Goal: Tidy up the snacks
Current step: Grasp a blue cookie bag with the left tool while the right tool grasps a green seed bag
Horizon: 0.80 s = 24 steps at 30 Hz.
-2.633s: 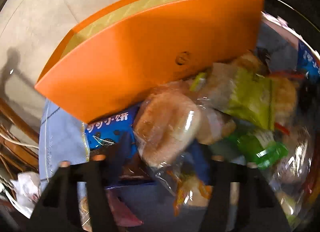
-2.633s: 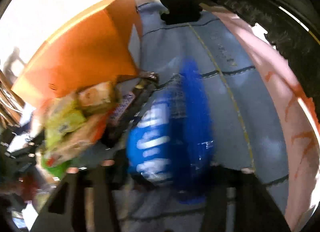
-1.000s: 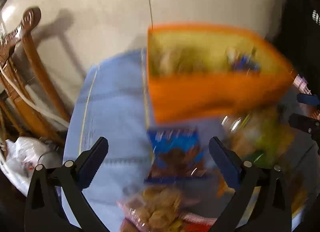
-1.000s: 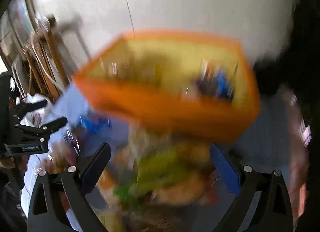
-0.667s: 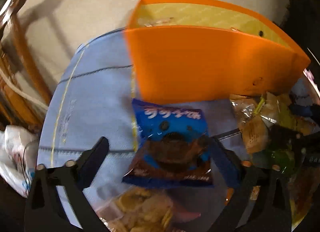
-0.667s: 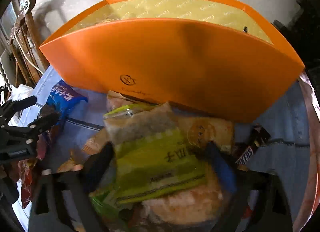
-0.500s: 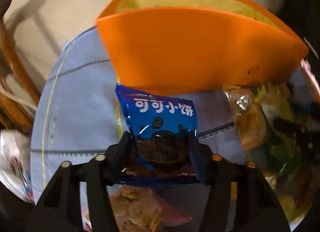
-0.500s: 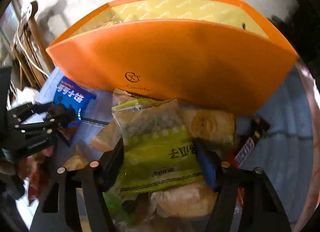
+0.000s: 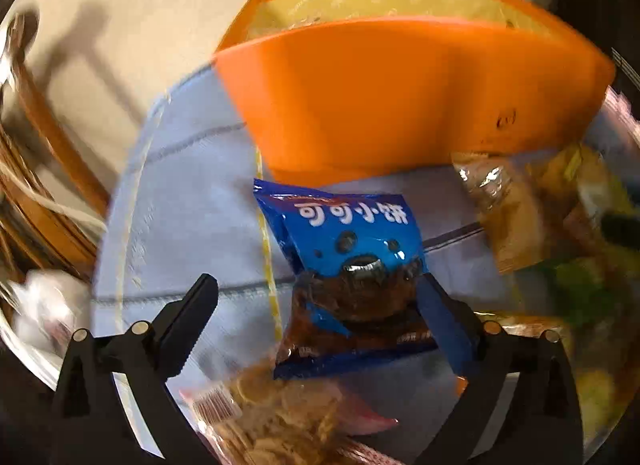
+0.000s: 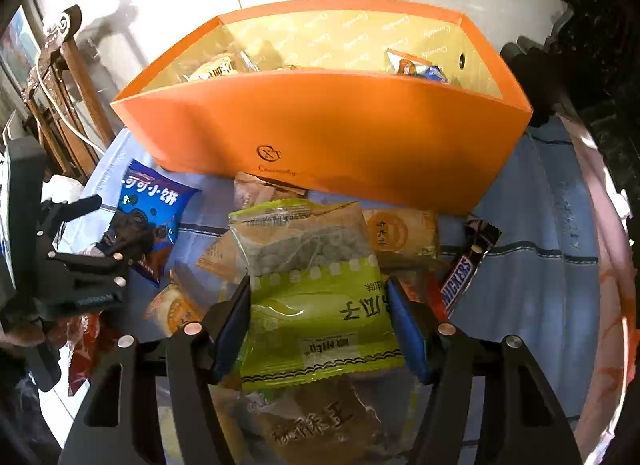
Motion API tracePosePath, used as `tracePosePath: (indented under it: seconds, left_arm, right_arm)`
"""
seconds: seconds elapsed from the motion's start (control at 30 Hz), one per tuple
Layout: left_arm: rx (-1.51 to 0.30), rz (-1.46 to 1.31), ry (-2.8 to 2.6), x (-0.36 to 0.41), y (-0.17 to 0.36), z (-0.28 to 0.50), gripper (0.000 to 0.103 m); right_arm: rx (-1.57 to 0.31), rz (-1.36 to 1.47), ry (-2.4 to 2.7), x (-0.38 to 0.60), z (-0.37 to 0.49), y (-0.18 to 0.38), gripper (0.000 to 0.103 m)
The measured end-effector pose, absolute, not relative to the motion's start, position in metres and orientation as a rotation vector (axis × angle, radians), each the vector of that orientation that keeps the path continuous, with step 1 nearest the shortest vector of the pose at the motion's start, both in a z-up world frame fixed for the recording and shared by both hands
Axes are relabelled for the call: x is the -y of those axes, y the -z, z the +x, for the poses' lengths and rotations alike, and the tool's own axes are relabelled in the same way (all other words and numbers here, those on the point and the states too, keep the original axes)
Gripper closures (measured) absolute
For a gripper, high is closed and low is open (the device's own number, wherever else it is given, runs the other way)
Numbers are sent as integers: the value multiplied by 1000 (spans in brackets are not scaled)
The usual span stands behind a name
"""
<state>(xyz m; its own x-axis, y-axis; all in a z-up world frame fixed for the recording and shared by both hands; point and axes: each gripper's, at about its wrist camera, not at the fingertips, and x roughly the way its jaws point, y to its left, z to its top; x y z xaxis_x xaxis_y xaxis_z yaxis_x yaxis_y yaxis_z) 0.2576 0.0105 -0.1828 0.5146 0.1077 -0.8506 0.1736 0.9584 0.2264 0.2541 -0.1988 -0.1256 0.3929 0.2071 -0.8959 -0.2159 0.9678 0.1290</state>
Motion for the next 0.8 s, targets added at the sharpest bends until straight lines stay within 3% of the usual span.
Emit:
tracePosePath:
  seconds: [0.13, 0.2, 0.23, 0.27, 0.3, 0.6, 0.8]
  left_arm:
    - [-1111, 389, 76, 13, 204, 262, 4]
    - [-1062, 382, 58, 15, 201, 262, 4]
    - [-1090, 363, 57, 13, 202, 265, 13]
    - [-1109, 278, 101, 8, 199, 267, 30]
    - [-1130, 223, 116, 4, 197, 268, 33]
    - [-1116, 88, 86, -14, 160, 246, 35]
    - [-1002, 31, 145, -14, 103, 230, 35]
  right_arm:
    - [-1138, 7, -267, 190, 262, 130, 37]
    - [-1128, 12, -250, 189, 262, 128, 37]
    - [-1130, 19, -253, 189, 262, 128, 37]
    - [-1129, 39, -260, 191, 261, 125, 37]
    - [-1127, 49, -264, 191, 262, 124, 37]
    - [-1046, 110, -246, 213, 253, 80, 37]
    - [-977, 131, -260, 218, 251, 45, 37]
